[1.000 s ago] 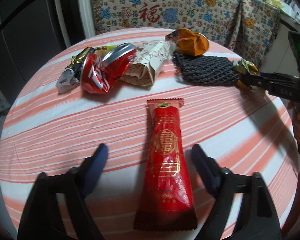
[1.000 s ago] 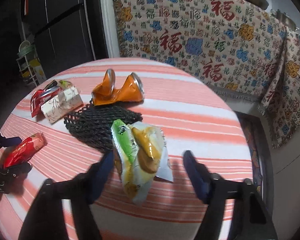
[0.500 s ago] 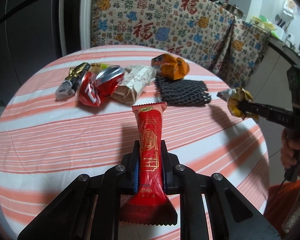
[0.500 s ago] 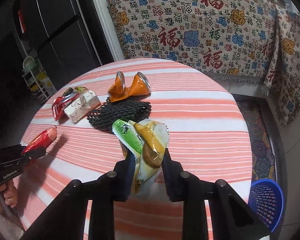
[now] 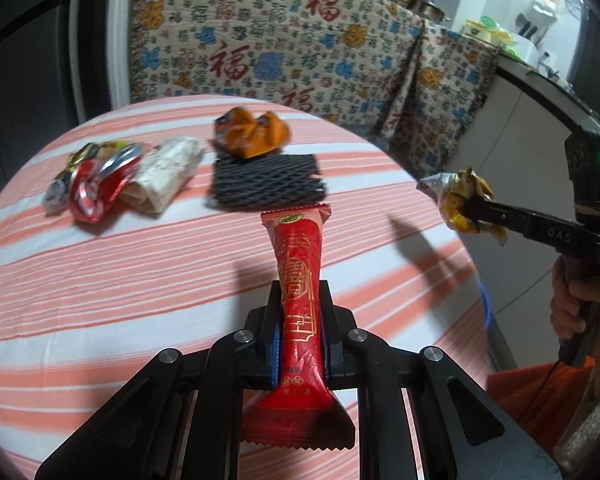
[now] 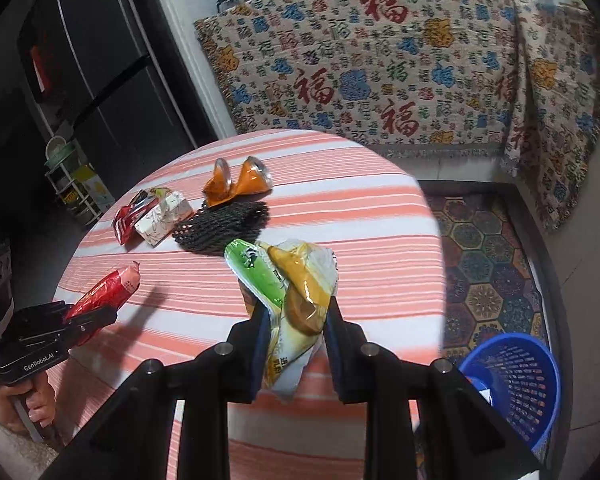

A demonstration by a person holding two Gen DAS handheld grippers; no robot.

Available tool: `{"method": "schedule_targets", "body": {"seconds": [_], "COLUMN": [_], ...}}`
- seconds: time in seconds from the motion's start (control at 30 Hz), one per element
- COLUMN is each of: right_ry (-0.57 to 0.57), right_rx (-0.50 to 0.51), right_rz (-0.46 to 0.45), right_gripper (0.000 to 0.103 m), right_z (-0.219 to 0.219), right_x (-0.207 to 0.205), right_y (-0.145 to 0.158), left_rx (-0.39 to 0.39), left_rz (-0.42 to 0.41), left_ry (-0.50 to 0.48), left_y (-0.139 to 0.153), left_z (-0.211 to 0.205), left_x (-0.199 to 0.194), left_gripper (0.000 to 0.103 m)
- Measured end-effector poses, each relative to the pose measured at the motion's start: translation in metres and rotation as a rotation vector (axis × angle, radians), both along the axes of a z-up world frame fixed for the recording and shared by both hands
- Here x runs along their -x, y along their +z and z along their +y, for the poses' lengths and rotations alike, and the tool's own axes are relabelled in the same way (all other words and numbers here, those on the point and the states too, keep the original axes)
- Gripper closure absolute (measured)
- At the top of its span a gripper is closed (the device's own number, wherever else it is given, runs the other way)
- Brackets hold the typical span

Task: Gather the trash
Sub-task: 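Carry the red packet and chip bag to the wastebasket and release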

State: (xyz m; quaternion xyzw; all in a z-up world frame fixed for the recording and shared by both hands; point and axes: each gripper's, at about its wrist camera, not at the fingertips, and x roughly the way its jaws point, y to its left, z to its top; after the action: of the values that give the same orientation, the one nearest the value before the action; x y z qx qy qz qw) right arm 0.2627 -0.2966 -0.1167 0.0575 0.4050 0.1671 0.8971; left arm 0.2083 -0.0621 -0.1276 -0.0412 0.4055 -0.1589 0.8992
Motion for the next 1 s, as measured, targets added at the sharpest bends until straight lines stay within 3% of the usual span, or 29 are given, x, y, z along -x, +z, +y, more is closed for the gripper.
{"method": "schedule_targets", "body": {"seconds": [0.17,0.53,0.77,1.0], "right_ry": [-0.095,-0.361,-0.470,-0.538], "right_rx": [0.000,0.006,0.016,0.003], "right_rz": [-0.009,0.009,0.027,0.073], "right_gripper": [0.077,0.077,0.077,0.077], "right_z": [-0.053,-0.186,-0.239,-0.273], "right_x": [0.018,0.062,0.079,0.079], "right_y": [0.004,-0.001,-0.008,-0.023], "left_rx": [0.019,0.047,0.066,0.043], "left_rz": [-0.013,-0.014,0.020,0.045], "left_ry": [-0.077,-0.310,-0.394,-0.442], "left_y": [0.010,0.018,0.001,-0.024], "left_z": [-0.049,-0.201,-0.285,-0.337], "left_x": [-0.001,-0.001,-0.010,-0.021], "left_gripper": [0.090,0.090,0.090,0.090]}}
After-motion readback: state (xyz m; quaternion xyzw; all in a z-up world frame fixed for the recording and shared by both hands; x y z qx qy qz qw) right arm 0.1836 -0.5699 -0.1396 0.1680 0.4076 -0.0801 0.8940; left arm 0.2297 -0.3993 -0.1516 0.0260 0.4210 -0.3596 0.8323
